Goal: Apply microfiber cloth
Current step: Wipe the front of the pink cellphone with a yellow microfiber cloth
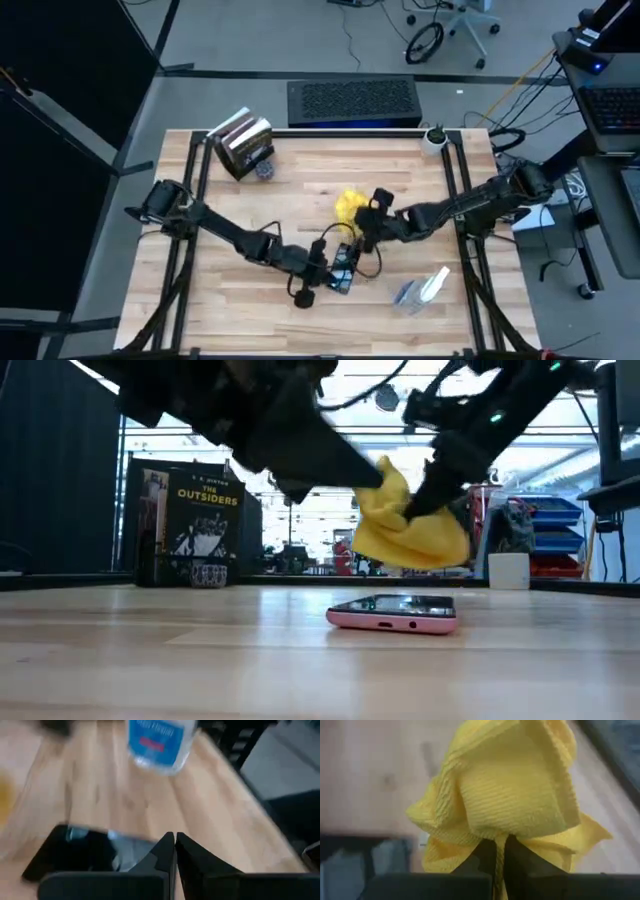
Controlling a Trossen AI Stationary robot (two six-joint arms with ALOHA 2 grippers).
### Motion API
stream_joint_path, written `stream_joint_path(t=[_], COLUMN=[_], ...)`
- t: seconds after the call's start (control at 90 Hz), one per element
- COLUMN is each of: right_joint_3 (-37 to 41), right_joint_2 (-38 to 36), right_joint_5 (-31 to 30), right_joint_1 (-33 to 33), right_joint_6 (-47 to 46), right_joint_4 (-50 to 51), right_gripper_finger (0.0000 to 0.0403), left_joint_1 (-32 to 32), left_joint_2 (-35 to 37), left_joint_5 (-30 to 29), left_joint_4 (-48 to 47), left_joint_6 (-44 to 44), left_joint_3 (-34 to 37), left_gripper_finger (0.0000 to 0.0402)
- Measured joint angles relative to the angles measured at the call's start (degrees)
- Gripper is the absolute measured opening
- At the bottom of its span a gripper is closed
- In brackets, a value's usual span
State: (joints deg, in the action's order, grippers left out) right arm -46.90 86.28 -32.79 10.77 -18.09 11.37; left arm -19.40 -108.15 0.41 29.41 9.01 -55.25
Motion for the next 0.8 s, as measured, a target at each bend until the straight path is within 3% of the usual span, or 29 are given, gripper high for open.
stream_joint_path(t=[0.133, 0.356, 0.589, 0.8], right_joint_3=[1.1, 1.1, 1.1, 1.1], right_joint_2=[1.4, 4.6, 8.6, 9.5], right_joint_5=[3.6, 11.0, 13.5, 16.7], right_joint_1=[-2.2, -2.0, 0.2, 1.7], right_joint_6=[0.8, -0.8, -2.4, -5.5], right_joint_4=[-3.3, -3.5, -3.2, -2.7], right_gripper_finger=[0.0, 0.0, 0.0, 0.0], left_joint_1=[0.3, 2.7, 5.0, 5.2], left_joint_2=[-5.5, -11.3, -11.8, -11.3], left_joint_5=[0.9, 11.4, 13.4, 14.0], left_joint_4=[3.2, 2.1, -10.6, -16.3], left_joint_6=[0.2, 6.9, 10.0, 8.1], left_joint_3=[-2.2, -6.7, -7.1, -7.2], left_gripper_finger=[0.0004, 0.0004, 0.0004, 0.0004])
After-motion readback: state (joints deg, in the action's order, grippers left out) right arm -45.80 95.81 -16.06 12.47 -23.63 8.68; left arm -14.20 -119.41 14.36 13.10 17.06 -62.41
